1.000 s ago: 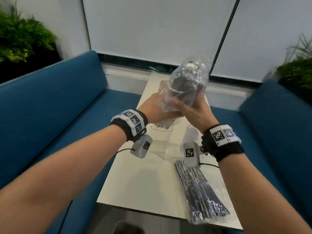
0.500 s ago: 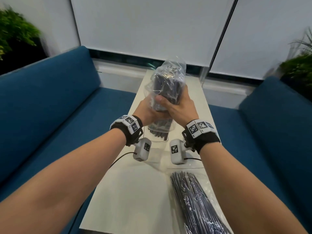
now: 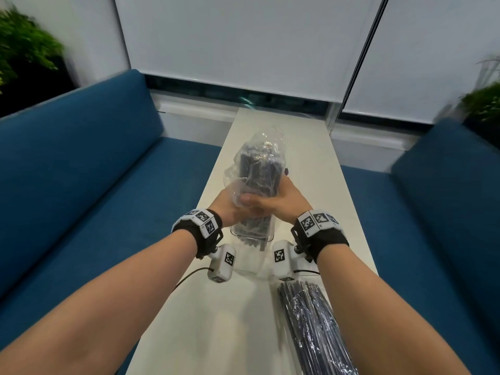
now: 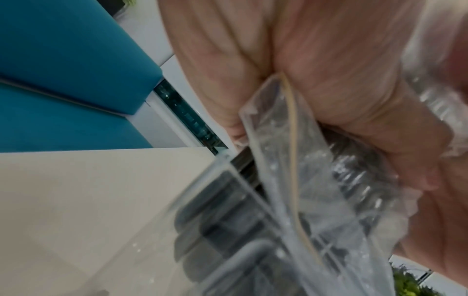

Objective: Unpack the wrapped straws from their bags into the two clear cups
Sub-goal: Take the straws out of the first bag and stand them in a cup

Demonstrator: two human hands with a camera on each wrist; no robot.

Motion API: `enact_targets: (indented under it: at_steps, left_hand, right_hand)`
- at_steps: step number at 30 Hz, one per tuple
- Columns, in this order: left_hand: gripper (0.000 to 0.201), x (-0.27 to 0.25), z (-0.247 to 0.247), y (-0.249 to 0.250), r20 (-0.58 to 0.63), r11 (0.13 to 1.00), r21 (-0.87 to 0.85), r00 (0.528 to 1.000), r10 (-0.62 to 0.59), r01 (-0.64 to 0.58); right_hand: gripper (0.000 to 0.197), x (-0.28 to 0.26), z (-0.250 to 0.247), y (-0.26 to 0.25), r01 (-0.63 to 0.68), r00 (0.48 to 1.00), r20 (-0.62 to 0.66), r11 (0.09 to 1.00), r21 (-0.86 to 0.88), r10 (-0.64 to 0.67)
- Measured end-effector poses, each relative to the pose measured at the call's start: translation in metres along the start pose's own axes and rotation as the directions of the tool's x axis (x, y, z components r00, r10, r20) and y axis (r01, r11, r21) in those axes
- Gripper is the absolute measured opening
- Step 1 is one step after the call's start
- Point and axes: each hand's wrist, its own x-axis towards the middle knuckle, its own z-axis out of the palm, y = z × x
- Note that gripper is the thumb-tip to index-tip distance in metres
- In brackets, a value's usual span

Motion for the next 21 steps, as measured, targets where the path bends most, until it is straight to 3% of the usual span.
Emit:
enact_targets:
  at_steps: [1,3,7,10,13,16,19,21]
  left_hand:
    - [0.004,-0.002,0.001,-0.002,0.006,1.0,-0.008,1.0,0.007,-0.007]
    - [0.008,-0.003,0.002,-0.009,0.007,0.999,0.027,1.0,-0.029,0.028]
    - [0.011,-0.006,-0.006,-0.002,-0.084,0.997,-0.03,0.994,-0.068,0.066]
    - [0.048,-0.018,-0.018,0.002,-0.153,0.988,-0.153,0.986,-0.058,0.034]
    - [0.059,-0.031,-0.021,0.0,-0.207,0.981,-0.193,0.976,-0.071,0.03]
    - [0.065,-0.034,-0.026,0.001,-0.142,0.975,-0.218,0.987,-0.068,0.036]
    - [0.07,-0.036,-0.035,0.005,-0.074,0.978,-0.203,0.996,-0.057,0.041]
    - [0.07,-0.036,-0.043,0.012,-0.083,0.971,-0.238,0.996,-0.043,0.021]
  right_hand:
    - [0.103,0.0,0.001,0.005,-0.024,1.0,0.007,0.999,0.026,0.024]
    - [0.109,-0.002,0.003,0.01,-0.052,0.999,-0.015,0.998,0.02,0.052]
    - [0.101,-0.007,-0.005,0.007,-0.031,0.997,-0.07,0.999,-0.044,0.028]
    - [0.083,-0.009,-0.008,0.001,-0.004,0.991,-0.137,0.993,-0.118,-0.013]
    - [0.069,-0.011,-0.006,-0.005,0.022,0.998,-0.055,0.989,-0.146,-0.03]
    - [0.079,-0.013,-0.007,-0.01,0.068,0.995,-0.065,0.996,-0.06,-0.072]
    - [0.072,-0.016,-0.011,-0.01,0.045,0.998,0.041,0.992,-0.122,-0.041]
    - [0.069,-0.016,-0.017,-0.014,0.047,0.995,-0.083,0.99,-0.13,-0.058]
